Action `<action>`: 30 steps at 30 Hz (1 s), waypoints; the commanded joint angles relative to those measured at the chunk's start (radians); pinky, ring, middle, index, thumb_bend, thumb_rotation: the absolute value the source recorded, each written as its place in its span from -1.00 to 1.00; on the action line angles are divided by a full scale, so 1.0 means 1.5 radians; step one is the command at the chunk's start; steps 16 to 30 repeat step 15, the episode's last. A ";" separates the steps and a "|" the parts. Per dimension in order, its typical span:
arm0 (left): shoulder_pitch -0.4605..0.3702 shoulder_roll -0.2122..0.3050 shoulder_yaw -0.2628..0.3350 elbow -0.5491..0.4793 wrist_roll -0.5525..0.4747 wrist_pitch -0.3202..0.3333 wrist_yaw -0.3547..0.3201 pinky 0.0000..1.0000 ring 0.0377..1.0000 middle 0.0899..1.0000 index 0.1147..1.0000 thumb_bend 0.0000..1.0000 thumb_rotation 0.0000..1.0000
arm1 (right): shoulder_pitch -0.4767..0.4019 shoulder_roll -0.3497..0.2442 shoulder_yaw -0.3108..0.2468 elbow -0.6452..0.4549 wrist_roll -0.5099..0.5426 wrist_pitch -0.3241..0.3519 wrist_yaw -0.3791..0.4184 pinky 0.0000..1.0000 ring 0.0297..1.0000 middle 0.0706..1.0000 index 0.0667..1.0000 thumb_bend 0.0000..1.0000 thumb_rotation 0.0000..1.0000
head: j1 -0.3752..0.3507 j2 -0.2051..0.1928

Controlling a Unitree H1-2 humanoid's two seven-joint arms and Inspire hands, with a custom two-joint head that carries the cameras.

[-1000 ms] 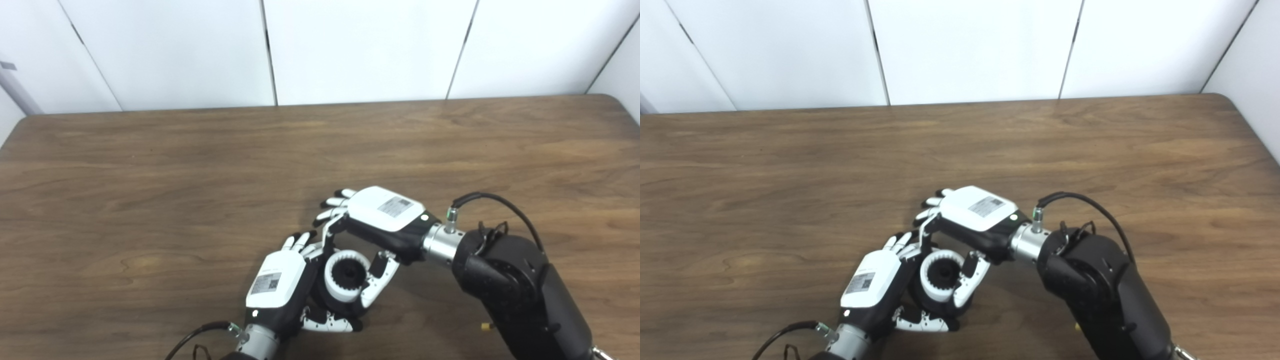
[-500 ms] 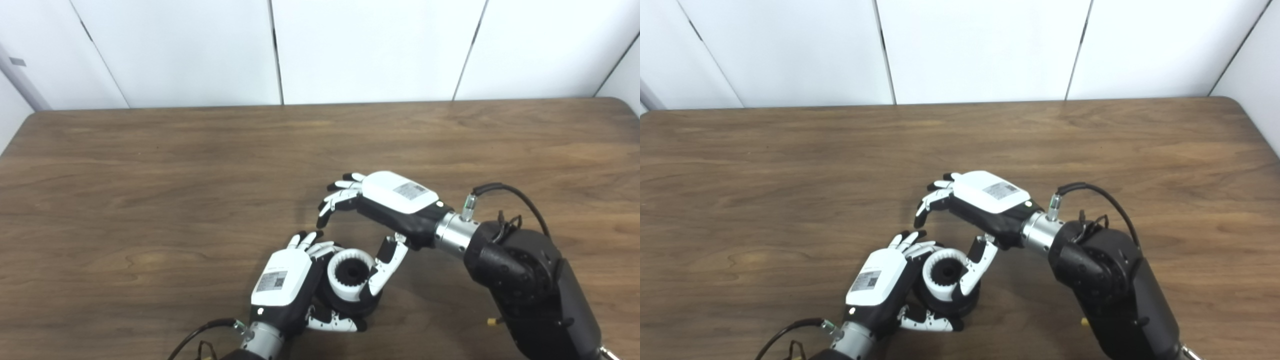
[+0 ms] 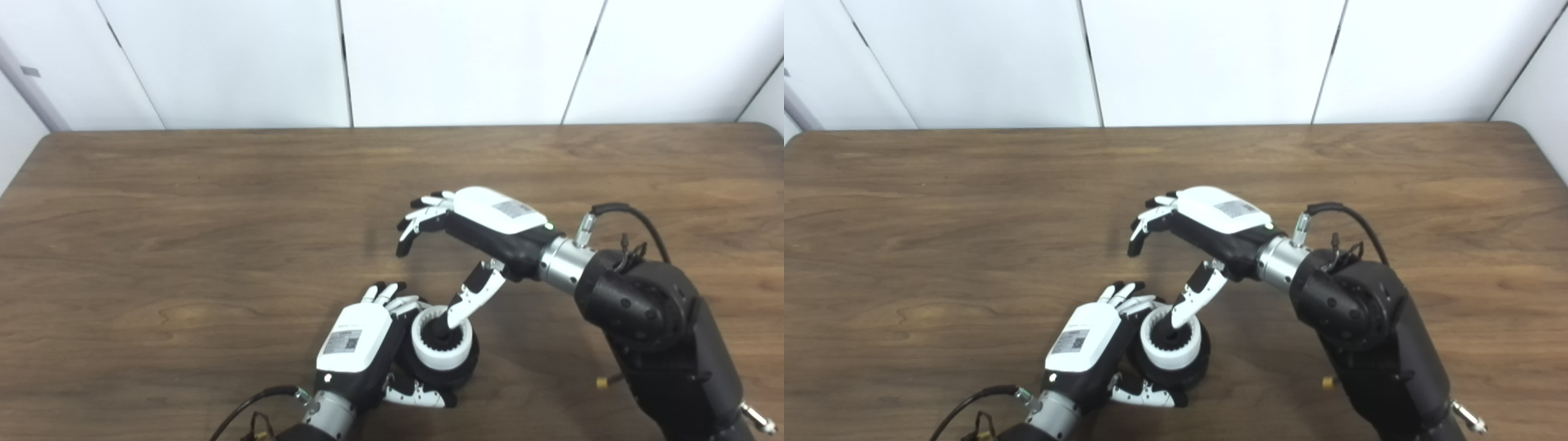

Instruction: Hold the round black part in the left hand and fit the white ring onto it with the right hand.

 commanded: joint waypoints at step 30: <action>-0.004 -0.022 -0.011 0.015 0.002 -0.015 -0.003 1.00 0.90 0.63 -0.17 0.04 -0.88 | -0.056 -0.032 0.003 -0.041 0.029 0.047 0.008 1.00 0.94 0.71 0.37 1.00 -0.42 | -0.002 0.001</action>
